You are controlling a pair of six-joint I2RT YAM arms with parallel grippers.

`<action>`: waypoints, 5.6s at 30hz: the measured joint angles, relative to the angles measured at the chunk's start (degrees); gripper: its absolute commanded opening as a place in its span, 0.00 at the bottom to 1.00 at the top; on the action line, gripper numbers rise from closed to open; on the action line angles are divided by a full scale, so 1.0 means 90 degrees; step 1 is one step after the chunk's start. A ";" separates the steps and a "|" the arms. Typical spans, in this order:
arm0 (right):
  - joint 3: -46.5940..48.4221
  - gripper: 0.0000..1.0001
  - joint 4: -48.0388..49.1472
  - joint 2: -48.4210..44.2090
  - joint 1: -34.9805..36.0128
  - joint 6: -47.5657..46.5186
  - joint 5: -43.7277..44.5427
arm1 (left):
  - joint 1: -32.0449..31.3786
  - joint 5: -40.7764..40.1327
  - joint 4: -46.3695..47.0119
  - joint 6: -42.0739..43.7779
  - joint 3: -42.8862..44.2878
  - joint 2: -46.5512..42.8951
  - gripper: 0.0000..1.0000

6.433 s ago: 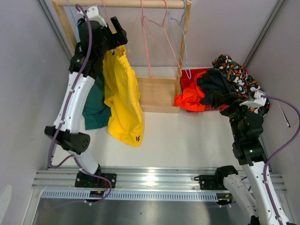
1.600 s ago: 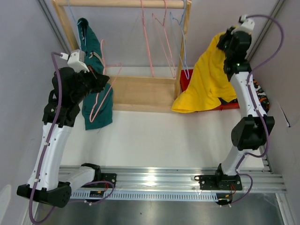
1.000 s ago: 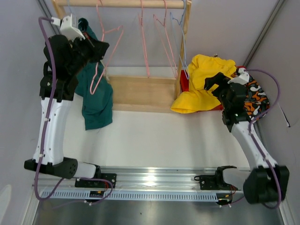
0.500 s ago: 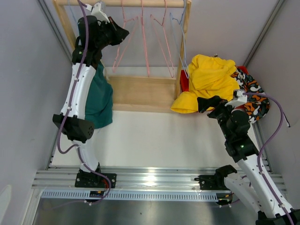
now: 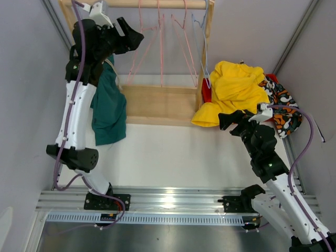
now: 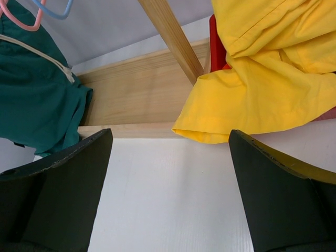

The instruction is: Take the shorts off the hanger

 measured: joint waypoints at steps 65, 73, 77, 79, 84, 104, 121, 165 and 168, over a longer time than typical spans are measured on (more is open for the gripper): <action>0.3534 0.99 0.0933 0.2538 0.4112 -0.1535 0.0838 | 0.1620 0.0318 -0.0959 -0.0352 0.0352 -0.0908 0.00; 0.6875 0.99 0.1338 0.6314 0.5933 -0.2344 0.1350 | 0.1593 0.0549 -0.0959 -0.0350 0.0129 -0.0935 0.00; 0.7944 0.99 0.1044 0.7555 0.6033 -0.2455 0.1406 | 0.1591 0.0585 -0.0964 -0.0350 -0.0063 -0.1018 0.00; 0.8393 0.99 0.0964 0.8012 0.6030 -0.2497 0.1447 | 0.1591 0.0622 -0.0979 -0.0352 -0.0131 -0.1095 0.00; 0.9078 0.99 0.0988 0.8648 0.6018 -0.2635 0.1608 | 0.1608 0.0845 -0.0988 -0.0372 -0.0199 -0.1375 0.00; 0.6132 0.00 0.1904 0.7604 0.7164 -0.3079 0.3201 | 0.1790 0.1166 -0.1066 -0.0452 -0.0663 -0.1870 0.00; 0.7070 0.00 0.1712 0.7805 0.6399 -0.2868 0.2914 | 0.1780 0.0736 -0.1387 -0.0175 -0.3089 -0.3733 0.00; 0.5212 0.00 -0.1501 0.2246 0.2965 -0.2373 0.5493 | 0.0738 0.0391 0.0051 -0.0335 -0.0925 -0.0357 0.00; 0.6309 0.00 -0.0986 0.2790 0.1542 -0.3228 0.4454 | 0.0741 0.0347 0.0129 -0.0238 -0.1277 -0.0692 0.00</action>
